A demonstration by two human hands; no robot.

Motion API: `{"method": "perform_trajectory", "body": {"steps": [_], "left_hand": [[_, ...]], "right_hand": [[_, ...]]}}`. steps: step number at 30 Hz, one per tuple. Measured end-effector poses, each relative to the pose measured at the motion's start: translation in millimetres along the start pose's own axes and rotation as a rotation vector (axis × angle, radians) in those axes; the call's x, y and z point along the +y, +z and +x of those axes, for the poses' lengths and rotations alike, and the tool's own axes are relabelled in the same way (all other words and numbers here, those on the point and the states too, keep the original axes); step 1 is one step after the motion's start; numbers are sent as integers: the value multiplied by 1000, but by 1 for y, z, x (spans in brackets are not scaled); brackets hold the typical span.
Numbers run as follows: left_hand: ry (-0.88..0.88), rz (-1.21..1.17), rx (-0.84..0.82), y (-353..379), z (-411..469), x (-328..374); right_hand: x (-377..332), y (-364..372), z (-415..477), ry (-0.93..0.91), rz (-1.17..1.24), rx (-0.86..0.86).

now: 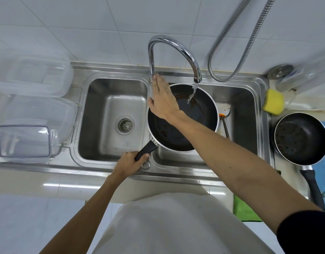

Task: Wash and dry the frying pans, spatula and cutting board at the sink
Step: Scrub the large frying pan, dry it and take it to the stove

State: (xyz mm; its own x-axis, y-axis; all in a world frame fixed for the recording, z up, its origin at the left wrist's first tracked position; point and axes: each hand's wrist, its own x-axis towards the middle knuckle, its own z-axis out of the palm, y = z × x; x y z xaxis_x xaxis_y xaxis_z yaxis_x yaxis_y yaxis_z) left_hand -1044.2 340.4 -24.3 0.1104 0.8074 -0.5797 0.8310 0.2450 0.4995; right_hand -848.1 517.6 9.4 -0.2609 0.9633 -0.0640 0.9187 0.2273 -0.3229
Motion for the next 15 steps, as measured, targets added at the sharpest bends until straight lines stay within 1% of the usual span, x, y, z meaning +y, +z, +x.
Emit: {"method": "perform_trajectory", "body": {"steps": [6, 8, 9, 10, 11, 13, 15], "left_hand": [[55, -28, -12, 3, 1, 8], [48, -25, -17, 7, 5, 7], [49, -22, -23, 9, 8, 5], [46, -20, -32, 12, 11, 4], [44, -22, -41, 14, 13, 5], [40, -28, -42, 16, 14, 11], [32, -23, -52, 16, 12, 21]], "right_hand": [[10, -13, -26, -80, 142, 15], [20, -15, -51, -78, 204, 7], [30, -13, -67, -57, 243, 37], [44, -11, -85, -18, 277, 109], [60, -8, -103, 43, 293, 218], [104, -8, -134, 212, 289, 429], [161, -19, -154, 429, 234, 527]]}}
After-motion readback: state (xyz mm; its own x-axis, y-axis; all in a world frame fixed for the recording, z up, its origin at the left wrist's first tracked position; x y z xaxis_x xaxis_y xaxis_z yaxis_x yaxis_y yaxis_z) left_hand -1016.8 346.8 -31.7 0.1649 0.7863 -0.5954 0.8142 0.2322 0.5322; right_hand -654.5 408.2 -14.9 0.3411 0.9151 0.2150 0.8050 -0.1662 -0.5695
